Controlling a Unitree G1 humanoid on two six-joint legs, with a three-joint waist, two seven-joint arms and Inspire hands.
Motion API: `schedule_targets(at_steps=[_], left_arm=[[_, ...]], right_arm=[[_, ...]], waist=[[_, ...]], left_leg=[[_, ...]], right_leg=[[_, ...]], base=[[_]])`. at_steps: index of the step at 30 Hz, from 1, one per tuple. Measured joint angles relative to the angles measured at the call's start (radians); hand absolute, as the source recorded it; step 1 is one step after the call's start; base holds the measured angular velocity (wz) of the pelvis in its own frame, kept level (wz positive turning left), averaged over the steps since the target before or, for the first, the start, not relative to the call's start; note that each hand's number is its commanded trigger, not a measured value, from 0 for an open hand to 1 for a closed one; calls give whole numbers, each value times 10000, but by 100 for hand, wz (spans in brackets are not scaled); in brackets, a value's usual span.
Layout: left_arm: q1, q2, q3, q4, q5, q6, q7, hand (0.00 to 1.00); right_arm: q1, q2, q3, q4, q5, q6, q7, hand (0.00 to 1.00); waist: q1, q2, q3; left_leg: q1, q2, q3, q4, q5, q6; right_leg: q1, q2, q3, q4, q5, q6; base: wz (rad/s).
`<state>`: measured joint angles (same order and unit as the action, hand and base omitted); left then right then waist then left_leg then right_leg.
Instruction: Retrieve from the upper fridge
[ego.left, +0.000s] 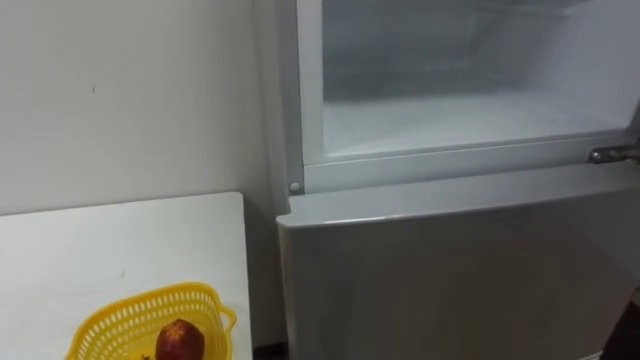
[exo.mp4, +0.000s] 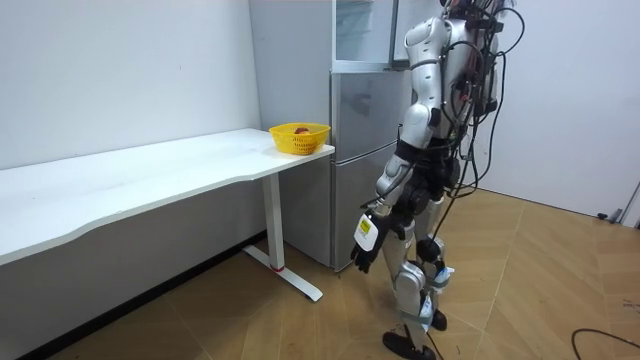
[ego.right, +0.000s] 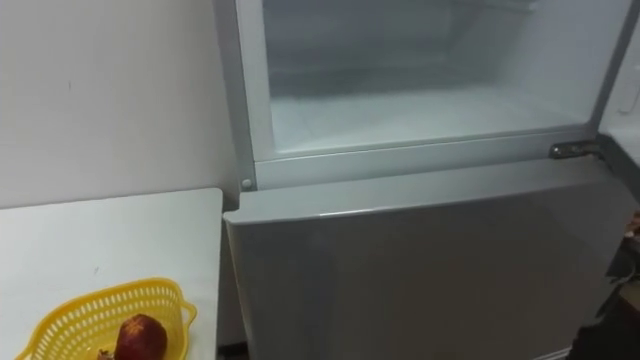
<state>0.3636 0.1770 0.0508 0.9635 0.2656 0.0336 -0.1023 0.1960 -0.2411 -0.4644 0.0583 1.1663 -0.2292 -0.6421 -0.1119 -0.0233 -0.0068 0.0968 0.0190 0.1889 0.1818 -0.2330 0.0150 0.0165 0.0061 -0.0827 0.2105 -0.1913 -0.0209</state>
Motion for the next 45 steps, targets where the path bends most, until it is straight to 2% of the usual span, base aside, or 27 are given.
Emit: schedule_targets(at_steps=[5,9,14,18,24,27,35,45], left_arm=[[15,-19,534,-17,45,-19,-176,0],[20,-29,981,-45,52,-90,-177,0],[0,-63,1015,-46,37,-108,-129,0],[1,-65,1036,-36,55,-115,-77,0],[1,-133,1040,-6,36,-211,70,0],[2,-134,1072,-2,26,-403,119,0],[-2,-151,1441,179,21,-487,127,0],[-5,-156,1462,464,18,-562,284,0]], right_arm=[[-62,-68,-387,-12,1035,35,962,0],[-181,-105,-740,-388,1277,42,1932,0],[-492,-183,-741,-624,1289,125,2803,0],[-611,-183,-744,-852,1286,219,3230,0],[-603,-184,-708,-1606,1265,452,3422,0],[-603,-184,-687,-1682,1276,557,3422,0],[-603,-183,-689,-1690,1291,563,3418,0],[-601,-183,-692,-1694,1292,563,3357,0]], waist=[[2,-37,-2],[-48,-26,-3],[-245,18,14],[-229,41,19],[-176,3,41],[-144,-16,52],[-156,-60,78],[-172,-51,74]], left_leg=[[-7,0,25,2,0,0],[10,10,24,2,0,0],[14,38,21,8,0,-1],[25,37,25,14,-1,-1],[26,29,60,12,0,-1],[27,33,191,10,0,-1],[29,34,250,10,0,-1],[31,36,256,9,0,-1]], right_leg=[[-3,-16,-1,60,-5,0],[35,-11,0,41,-4,-1],[41,-37,8,53,-3,-3],[14,-40,36,78,-9,-11],[-77,-20,161,156,-16,-22],[-151,-19,248,282,-16,-22],[-171,-15,269,279,-16,-20],[-137,-23,272,258,-15,-19]], base=[[0],[0],[2],[0],[-4],[-11],[0],[0]])
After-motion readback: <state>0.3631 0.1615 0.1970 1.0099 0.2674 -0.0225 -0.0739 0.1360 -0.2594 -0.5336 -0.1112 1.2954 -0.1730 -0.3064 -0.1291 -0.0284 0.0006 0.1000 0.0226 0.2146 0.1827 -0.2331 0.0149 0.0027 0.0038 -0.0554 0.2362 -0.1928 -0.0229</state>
